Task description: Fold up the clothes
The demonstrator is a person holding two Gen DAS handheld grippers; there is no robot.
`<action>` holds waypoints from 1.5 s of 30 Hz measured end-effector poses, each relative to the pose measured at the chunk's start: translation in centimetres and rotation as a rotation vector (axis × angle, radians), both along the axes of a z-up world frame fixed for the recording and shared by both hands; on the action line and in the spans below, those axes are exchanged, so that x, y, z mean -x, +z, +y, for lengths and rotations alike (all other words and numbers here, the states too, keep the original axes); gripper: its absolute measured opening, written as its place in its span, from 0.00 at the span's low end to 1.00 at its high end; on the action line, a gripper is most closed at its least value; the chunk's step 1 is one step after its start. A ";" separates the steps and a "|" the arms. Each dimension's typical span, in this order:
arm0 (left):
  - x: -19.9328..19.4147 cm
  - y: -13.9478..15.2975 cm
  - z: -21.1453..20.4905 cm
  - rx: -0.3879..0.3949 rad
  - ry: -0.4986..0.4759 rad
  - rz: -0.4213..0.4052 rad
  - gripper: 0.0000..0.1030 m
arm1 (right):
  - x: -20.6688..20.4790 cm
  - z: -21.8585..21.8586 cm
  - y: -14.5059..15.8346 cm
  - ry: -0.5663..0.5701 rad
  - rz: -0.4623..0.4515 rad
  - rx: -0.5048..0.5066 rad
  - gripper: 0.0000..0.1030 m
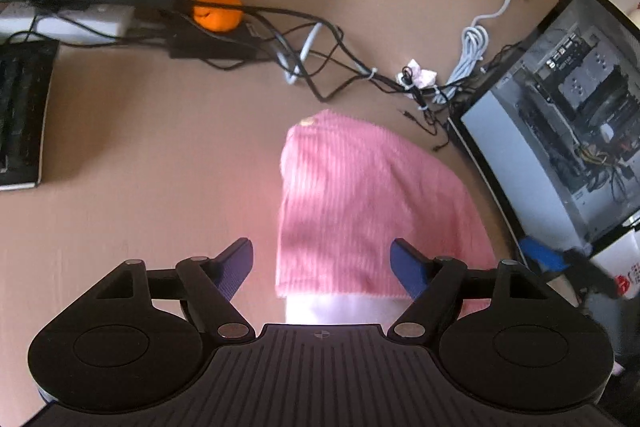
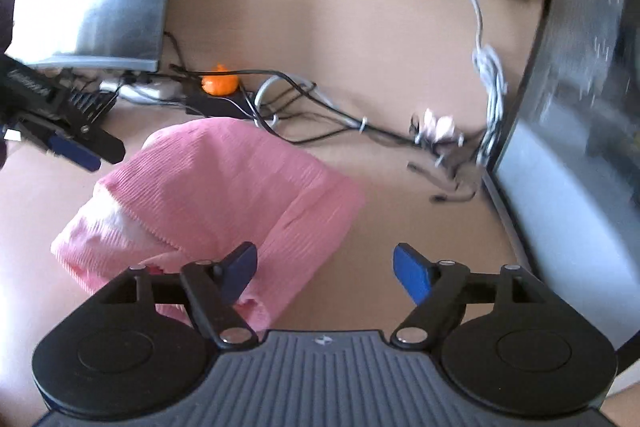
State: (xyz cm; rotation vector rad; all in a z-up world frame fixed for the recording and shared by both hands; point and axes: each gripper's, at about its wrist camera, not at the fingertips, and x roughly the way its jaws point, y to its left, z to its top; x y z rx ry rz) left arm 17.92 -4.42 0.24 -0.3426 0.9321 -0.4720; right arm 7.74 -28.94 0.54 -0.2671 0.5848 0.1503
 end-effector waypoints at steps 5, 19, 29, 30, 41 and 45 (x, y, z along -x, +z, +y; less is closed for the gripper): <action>-0.7 -1.6 -1.6 -0.006 0.004 0.025 0.76 | 0.3 3.0 -1.5 0.114 0.013 0.114 0.74; -0.5 -1.5 -2.3 -0.141 -0.001 -0.026 0.72 | -2.0 -0.9 -0.6 -0.102 -0.041 0.227 0.79; 2.9 -1.9 -4.2 -0.246 -0.140 -0.048 0.73 | -1.6 -1.6 -1.2 -0.141 -0.028 0.142 0.80; 3.3 -2.0 -4.5 -0.274 -0.155 -0.052 0.74 | -1.6 -1.9 -0.8 -0.156 -0.040 0.123 0.84; 3.0 -0.5 -0.4 -0.109 -0.089 -0.063 0.82 | -0.2 -2.9 0.1 -0.004 0.056 -0.013 0.97; 1.4 -0.7 1.2 -0.077 0.024 -0.037 0.80 | -0.2 1.1 2.0 0.109 -0.038 -0.056 0.97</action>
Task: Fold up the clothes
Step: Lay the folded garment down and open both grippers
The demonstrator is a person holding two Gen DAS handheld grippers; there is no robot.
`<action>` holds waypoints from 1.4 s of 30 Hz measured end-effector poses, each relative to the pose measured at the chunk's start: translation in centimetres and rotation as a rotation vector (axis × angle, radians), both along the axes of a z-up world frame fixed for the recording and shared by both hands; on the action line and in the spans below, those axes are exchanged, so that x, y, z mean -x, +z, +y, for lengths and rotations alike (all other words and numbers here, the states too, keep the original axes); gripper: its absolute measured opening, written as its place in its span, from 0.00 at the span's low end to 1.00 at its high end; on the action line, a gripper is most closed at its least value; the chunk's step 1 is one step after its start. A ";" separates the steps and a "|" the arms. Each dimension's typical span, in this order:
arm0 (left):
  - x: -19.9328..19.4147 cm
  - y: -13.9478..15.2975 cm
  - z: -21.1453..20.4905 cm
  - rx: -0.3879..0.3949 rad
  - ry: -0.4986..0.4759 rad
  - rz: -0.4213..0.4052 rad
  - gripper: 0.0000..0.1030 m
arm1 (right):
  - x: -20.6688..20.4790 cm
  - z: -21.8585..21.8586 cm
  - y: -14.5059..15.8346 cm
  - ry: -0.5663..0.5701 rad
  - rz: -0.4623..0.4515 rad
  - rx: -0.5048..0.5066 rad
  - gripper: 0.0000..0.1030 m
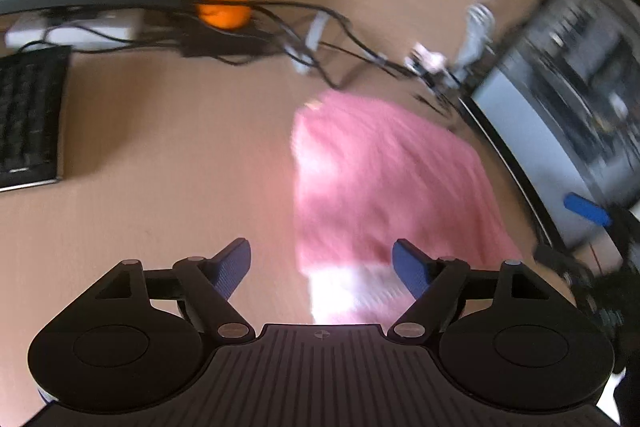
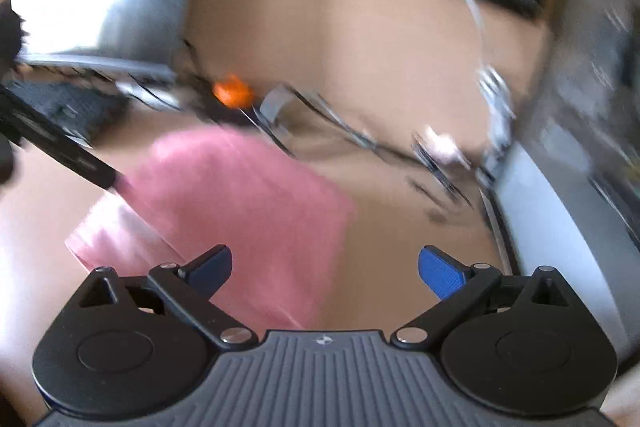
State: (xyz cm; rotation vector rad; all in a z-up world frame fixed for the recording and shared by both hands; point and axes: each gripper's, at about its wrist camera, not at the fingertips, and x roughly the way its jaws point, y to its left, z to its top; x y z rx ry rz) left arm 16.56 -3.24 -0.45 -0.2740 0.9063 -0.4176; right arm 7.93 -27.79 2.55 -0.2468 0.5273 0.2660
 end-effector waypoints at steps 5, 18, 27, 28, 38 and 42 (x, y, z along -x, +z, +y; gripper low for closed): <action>-0.5 0.4 2.9 0.010 0.135 0.004 0.80 | -1.4 7.9 -1.3 0.184 0.025 -0.002 0.97; 1.0 -1.5 6.7 0.070 0.228 0.019 0.61 | -5.0 8.5 -4.6 0.060 0.115 0.002 0.96; -0.8 -2.4 1.7 0.073 -0.035 -0.035 0.49 | -5.5 1.4 -4.3 -0.048 0.193 -0.149 0.91; -1.1 -2.5 0.8 0.070 -0.061 -0.034 0.49 | -5.4 1.1 -4.1 -0.043 0.191 -0.159 0.91; -3.1 -1.5 -2.3 0.230 -0.175 -0.045 0.56 | -3.2 -1.7 -1.2 0.022 0.140 -0.132 0.91; -4.9 -1.3 -2.8 0.232 -0.121 -0.040 0.61 | -4.4 -5.2 0.3 -0.121 0.137 -0.277 0.75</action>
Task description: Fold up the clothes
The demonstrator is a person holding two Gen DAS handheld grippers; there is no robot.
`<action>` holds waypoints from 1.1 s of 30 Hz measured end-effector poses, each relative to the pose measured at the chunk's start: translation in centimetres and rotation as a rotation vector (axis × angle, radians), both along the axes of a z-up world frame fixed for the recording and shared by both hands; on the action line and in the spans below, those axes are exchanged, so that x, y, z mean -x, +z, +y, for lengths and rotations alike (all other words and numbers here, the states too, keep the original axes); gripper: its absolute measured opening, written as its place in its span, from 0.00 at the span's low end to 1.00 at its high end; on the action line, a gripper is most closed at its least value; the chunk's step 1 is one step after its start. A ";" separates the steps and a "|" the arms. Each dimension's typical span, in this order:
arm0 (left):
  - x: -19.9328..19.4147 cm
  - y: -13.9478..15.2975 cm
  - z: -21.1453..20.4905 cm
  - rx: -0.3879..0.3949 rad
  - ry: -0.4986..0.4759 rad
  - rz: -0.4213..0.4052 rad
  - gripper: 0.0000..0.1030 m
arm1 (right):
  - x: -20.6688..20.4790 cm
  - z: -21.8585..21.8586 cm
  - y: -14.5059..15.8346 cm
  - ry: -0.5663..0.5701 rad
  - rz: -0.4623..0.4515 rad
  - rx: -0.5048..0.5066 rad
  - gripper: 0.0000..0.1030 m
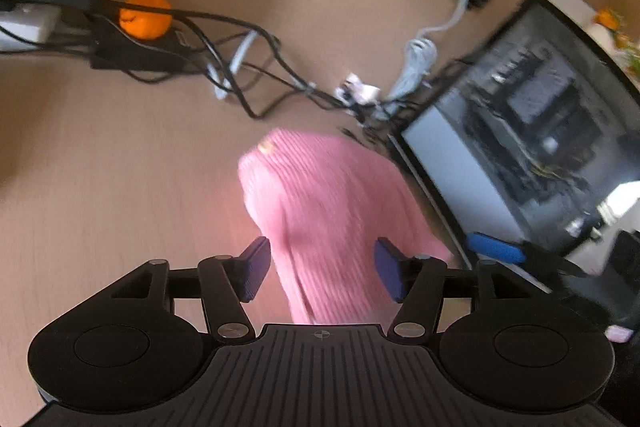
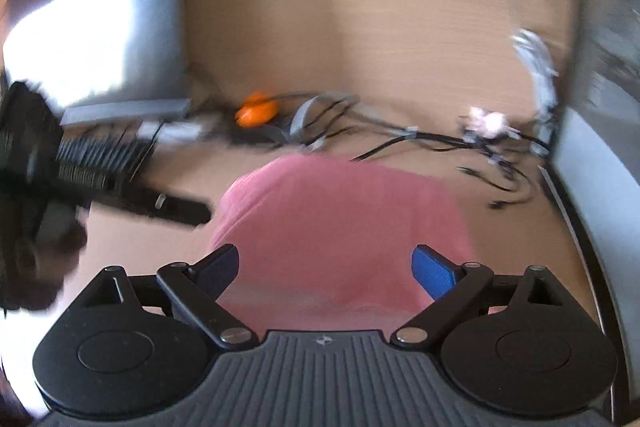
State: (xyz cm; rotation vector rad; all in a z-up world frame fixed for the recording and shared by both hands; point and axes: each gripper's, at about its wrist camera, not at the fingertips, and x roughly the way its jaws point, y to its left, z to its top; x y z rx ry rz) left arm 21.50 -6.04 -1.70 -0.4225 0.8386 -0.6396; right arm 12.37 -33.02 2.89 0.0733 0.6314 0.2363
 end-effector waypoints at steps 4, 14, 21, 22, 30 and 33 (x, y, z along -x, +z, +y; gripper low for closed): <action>-1.1 -0.2 -2.8 -0.147 0.010 -0.016 0.64 | -3.2 -0.4 -1.9 -0.070 0.057 -0.032 0.66; -0.6 1.2 -1.5 -0.325 0.086 -0.057 0.65 | -4.6 3.9 -4.6 0.137 0.165 -0.012 0.67; -2.5 2.8 -1.7 -0.460 0.147 -0.155 0.71 | -2.9 4.5 -0.5 0.243 0.040 0.060 0.86; -2.8 2.5 -2.2 -0.489 0.136 -0.158 0.71 | -3.2 3.9 0.1 0.201 0.008 0.065 0.87; -3.8 1.2 -3.9 -0.600 0.109 -0.164 0.73 | -11.6 -0.3 -5.3 -0.207 0.110 0.238 0.88; -4.1 0.9 -3.8 -0.605 0.108 -0.156 0.76 | -12.5 -0.4 -7.2 -0.213 0.147 0.239 0.88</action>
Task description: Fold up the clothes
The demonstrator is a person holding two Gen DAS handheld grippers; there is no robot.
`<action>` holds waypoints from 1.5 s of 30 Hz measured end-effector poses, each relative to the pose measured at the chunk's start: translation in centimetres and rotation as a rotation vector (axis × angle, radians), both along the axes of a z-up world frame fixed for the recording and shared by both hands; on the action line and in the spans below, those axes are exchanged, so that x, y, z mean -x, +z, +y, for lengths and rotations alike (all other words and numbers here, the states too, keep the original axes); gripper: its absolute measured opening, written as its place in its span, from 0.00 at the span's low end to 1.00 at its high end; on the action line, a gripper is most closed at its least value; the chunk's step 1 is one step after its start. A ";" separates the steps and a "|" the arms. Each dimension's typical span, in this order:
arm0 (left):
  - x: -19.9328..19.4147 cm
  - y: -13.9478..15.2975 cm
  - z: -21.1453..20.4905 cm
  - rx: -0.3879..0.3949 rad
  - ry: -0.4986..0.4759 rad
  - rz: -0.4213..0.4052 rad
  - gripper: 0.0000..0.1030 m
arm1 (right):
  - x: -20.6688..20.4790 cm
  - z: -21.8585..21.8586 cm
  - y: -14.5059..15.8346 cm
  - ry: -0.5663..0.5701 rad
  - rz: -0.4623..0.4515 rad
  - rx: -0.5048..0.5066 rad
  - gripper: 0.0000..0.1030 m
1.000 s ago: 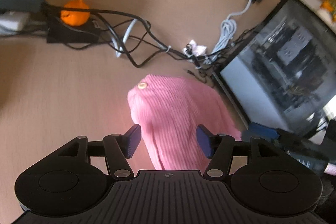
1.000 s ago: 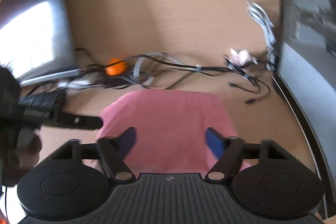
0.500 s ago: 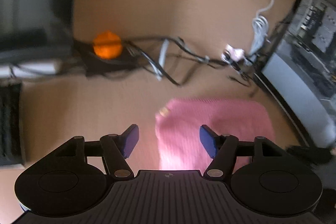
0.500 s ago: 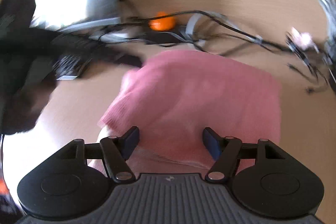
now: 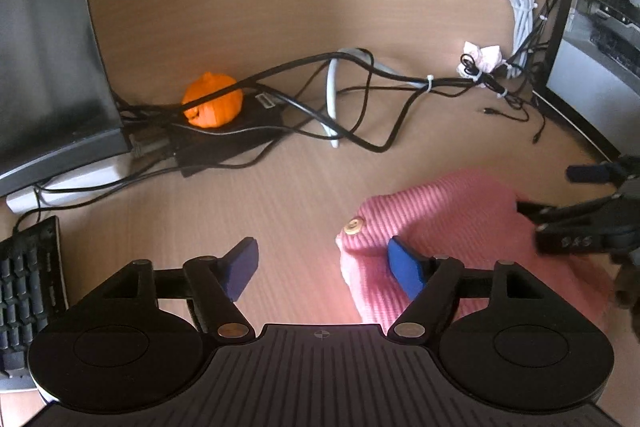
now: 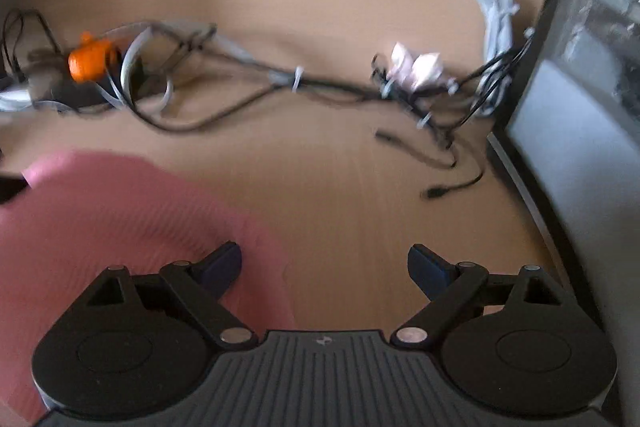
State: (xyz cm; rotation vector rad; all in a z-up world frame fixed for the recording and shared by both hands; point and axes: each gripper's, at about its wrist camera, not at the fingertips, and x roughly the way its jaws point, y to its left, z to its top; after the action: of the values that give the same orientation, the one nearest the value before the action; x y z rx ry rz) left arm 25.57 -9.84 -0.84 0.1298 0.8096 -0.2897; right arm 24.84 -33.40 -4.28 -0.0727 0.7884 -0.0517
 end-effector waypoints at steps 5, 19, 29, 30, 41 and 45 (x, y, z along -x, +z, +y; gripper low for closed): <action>0.9 0.8 2.9 0.235 0.007 0.087 0.74 | 2.8 -4.0 2.6 -0.027 -0.052 -0.291 0.88; 8.4 -0.3 0.9 0.255 -0.134 0.221 0.67 | 9.8 -2.6 2.8 0.059 -0.012 -0.350 0.73; 3.8 -0.6 1.0 0.375 -0.010 0.236 0.82 | 1.7 -2.1 0.6 0.100 0.024 -0.560 0.98; 3.5 -0.9 0.9 0.381 -0.013 0.244 0.82 | 1.5 -1.9 0.3 0.111 0.029 -0.568 0.99; 1.8 0.2 0.8 0.470 -0.105 0.207 0.64 | 0.1 1.0 2.5 0.280 0.038 -0.696 0.83; -0.9 0.7 0.2 0.405 -0.083 0.142 0.68 | -2.5 0.8 4.2 0.233 -0.052 -0.650 0.85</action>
State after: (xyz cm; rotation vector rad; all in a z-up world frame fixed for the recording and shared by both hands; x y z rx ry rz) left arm 26.45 -9.65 -0.14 -0.2404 0.8719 -0.5404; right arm 27.37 -32.56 -0.11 0.4511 0.7090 0.4214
